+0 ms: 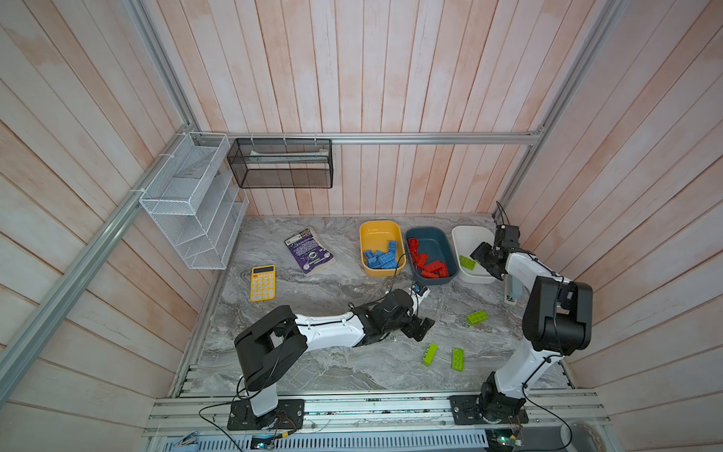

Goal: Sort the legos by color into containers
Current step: 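Carry the lime-green brick to the white tub and release it, then lower the right gripper and grasp another lime-green brick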

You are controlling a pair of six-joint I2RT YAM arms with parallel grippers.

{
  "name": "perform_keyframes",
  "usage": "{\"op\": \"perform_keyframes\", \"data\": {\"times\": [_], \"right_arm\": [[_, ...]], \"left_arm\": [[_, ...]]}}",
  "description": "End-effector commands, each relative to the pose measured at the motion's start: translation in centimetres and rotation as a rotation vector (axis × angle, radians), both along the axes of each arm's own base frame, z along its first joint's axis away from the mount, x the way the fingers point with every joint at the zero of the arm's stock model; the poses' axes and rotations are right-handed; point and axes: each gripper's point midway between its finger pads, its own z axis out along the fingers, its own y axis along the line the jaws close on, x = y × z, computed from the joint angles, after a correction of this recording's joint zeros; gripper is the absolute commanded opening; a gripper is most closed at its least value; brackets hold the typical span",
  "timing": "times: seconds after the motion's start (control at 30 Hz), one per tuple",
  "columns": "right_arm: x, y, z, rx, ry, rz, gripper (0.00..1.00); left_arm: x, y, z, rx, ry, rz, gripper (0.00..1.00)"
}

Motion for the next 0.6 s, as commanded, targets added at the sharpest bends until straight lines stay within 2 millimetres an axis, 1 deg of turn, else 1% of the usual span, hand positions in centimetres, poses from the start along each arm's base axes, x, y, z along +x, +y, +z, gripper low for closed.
{"op": "perform_keyframes", "data": {"times": [0.0,0.1,0.23,0.27,0.3,0.33,0.43,0.57], "right_arm": [[2.3,-0.2,2.6,0.002,-0.083,0.012,0.82],[2.4,-0.2,3.1,0.0,-0.091,0.015,0.86],[2.0,0.4,3.4,0.007,-0.098,0.029,0.87],[1.7,0.6,3.6,0.006,-0.102,0.032,0.87],[1.7,1.0,4.2,0.002,-0.115,0.042,0.87],[0.9,1.6,3.6,0.0,-0.1,0.052,0.87],[0.0,3.9,5.2,-0.035,-0.113,0.115,0.86],[-2.3,8.0,6.7,-0.075,-0.114,0.224,0.85]], "left_arm": [[0.2,-0.6,0.7,-0.013,-0.014,-0.021,0.95],[0.2,-0.4,0.9,-0.014,-0.013,-0.018,0.95],[0.0,0.2,1.5,-0.02,-0.015,-0.009,0.95],[-0.1,0.5,1.6,-0.022,-0.014,-0.003,0.95],[-0.2,0.7,1.9,-0.027,-0.015,0.0,0.95],[-0.3,1.0,2.1,-0.03,-0.015,0.005,0.95],[-0.7,2.1,2.3,-0.033,-0.014,0.018,0.95],[-1.1,3.8,1.8,-0.003,-0.016,0.042,0.95]]}}
